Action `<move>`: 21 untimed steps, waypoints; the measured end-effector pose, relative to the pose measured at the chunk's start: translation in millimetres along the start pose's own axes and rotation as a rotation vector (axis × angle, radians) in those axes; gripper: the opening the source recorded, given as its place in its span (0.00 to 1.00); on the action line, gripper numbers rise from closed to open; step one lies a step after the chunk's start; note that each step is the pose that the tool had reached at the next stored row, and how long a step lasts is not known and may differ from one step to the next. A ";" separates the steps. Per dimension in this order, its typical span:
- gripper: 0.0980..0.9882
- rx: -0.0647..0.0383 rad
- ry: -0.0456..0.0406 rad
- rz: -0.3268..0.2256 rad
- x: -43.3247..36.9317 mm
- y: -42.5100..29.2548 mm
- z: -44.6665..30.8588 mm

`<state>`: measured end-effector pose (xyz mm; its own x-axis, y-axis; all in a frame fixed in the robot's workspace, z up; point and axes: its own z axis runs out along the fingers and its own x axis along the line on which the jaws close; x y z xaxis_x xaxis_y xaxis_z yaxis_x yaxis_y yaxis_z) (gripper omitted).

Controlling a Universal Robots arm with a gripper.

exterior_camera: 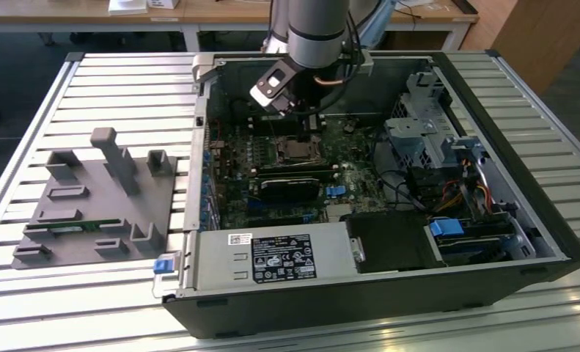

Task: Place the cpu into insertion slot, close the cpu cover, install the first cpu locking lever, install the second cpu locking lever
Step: 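Close the cpu cover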

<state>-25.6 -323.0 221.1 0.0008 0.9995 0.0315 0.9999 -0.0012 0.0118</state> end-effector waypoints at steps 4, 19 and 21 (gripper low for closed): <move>0.01 0.000 -0.0002 0.000 -0.1 -5.2 2.5; 0.01 0.000 0.0000 0.000 -0.2 -13.1 4.5; 0.01 0.000 0.0001 0.000 -0.2 -14.1 4.8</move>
<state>-39.7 -323.0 216.1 0.0009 0.9995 0.0316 0.9999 -0.0013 0.0118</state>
